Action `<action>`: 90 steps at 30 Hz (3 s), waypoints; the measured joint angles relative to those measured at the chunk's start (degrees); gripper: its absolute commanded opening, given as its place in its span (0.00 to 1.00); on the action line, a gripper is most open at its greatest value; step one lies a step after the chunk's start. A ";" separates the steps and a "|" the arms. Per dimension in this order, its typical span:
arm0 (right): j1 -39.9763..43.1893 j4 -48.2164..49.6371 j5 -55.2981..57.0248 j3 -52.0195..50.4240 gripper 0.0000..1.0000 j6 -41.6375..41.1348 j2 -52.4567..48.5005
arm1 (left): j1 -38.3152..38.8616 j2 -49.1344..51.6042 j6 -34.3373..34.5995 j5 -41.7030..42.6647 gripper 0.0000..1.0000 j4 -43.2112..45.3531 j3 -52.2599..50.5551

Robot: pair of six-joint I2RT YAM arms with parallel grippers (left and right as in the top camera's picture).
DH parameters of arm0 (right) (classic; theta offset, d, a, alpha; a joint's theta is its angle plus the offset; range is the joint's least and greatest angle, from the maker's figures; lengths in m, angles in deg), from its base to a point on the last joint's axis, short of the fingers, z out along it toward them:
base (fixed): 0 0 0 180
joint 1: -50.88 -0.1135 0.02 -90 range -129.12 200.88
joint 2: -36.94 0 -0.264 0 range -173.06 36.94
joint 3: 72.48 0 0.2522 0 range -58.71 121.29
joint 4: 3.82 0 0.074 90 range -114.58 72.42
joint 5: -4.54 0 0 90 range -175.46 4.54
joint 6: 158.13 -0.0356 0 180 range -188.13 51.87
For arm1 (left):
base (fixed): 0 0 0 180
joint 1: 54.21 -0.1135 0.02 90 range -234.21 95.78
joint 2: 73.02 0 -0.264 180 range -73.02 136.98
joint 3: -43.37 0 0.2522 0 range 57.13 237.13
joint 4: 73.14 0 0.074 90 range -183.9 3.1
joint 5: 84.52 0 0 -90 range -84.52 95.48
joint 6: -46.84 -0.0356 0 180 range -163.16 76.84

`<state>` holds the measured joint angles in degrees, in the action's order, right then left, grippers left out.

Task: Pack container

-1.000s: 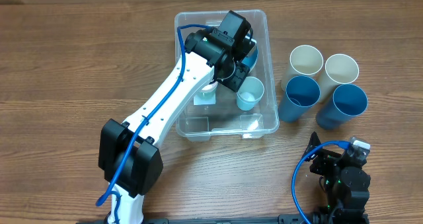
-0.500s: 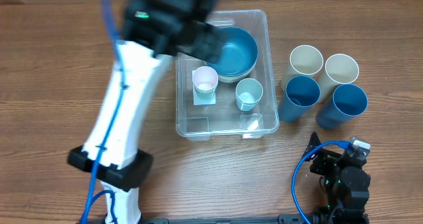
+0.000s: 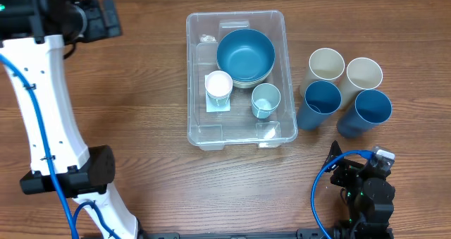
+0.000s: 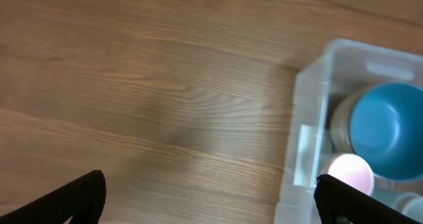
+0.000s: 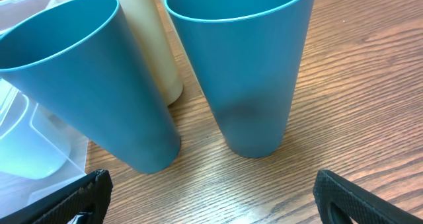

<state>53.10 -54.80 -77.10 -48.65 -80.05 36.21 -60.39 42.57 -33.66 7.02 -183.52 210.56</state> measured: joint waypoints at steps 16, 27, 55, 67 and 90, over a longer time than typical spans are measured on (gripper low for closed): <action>0.00 2.45 -15.13 -0.33 1.00 -9.11 0.00 | -1.97 -0.28 -0.04 -0.31 1.00 -0.07 -1.57; 0.00 4.92 -16.83 7.10 1.00 -14.47 -3.17 | -1.97 -0.31 -0.04 -0.31 1.00 -0.07 -1.57; 2.82 -23.91 -10.34 80.11 1.00 -0.83 -69.96 | -1.97 -0.31 -0.22 -0.55 1.00 -0.09 -1.62; 19.89 -28.28 -13.11 80.26 1.00 1.77 -85.33 | -1.97 -0.31 -0.22 -0.55 1.00 -0.07 -1.62; 20.94 -27.06 -23.04 80.26 0.51 8.70 -101.88 | -1.97 -0.31 -0.22 -0.55 1.00 -0.07 -1.62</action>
<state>74.04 -81.85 -100.14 31.61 -71.36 -65.67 -62.36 42.26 -33.88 6.48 -183.58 208.94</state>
